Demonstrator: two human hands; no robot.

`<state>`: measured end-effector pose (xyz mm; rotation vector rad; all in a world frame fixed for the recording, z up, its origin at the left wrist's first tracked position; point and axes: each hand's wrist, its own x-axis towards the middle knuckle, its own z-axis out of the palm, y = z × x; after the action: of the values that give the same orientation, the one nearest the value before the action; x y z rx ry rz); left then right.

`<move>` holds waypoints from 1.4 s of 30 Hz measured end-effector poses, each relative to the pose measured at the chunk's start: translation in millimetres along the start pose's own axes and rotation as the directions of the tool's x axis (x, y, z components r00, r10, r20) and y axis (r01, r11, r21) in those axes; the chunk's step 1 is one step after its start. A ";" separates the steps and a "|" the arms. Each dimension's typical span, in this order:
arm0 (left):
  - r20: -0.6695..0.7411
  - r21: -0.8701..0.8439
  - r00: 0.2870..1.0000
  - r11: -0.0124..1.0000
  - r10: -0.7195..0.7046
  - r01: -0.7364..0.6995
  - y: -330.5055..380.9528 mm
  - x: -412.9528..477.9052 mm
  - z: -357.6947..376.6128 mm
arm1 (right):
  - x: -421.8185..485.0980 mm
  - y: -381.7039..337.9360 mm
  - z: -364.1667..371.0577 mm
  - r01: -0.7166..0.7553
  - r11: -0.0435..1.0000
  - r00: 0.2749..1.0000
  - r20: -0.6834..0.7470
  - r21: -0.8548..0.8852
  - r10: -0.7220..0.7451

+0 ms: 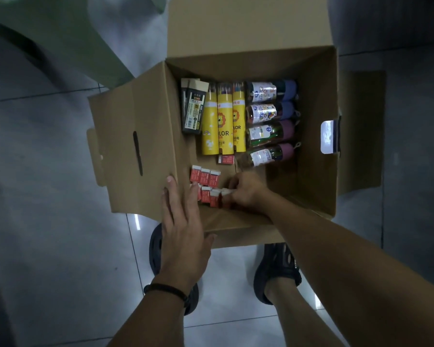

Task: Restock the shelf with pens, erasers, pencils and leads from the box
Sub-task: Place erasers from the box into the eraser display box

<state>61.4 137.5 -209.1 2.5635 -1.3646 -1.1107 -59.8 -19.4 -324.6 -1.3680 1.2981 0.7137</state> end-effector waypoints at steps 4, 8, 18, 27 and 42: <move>0.051 -0.063 0.999 0.998 0.001 0.002 -2.5 -1.5 -8.7 | -22.6 2.6 -10.5 0.051 0.998 0.992 -0.115 0.041 -0.046; 0.003 -0.364 0.996 0.928 -0.084 0.079 16.4 -11.6 -45.9 | -86.5 -14.0 -30.5 0.177 0.941 0.966 -0.233 0.288 -0.111; 0.187 -0.968 0.982 0.169 -0.003 0.185 111.4 -86.3 -271.9 | -373.1 -173.9 -124.8 0.487 0.831 0.860 -0.314 0.268 -0.403; 0.117 -0.949 0.978 -0.308 -0.174 0.059 160.8 -258.3 -471.0 | -607.5 -281.7 -166.0 0.681 0.730 0.685 -0.309 -0.051 -0.660; 0.070 -0.987 0.856 -0.161 -0.512 -0.016 16.6 -483.7 -500.6 | -679.5 -309.3 -81.7 0.565 0.820 0.806 -0.276 0.095 -0.524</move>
<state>177.4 339.3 447.1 1.4985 0.3604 -0.9192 58.2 61.6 412.7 -1.6144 1.0304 0.0334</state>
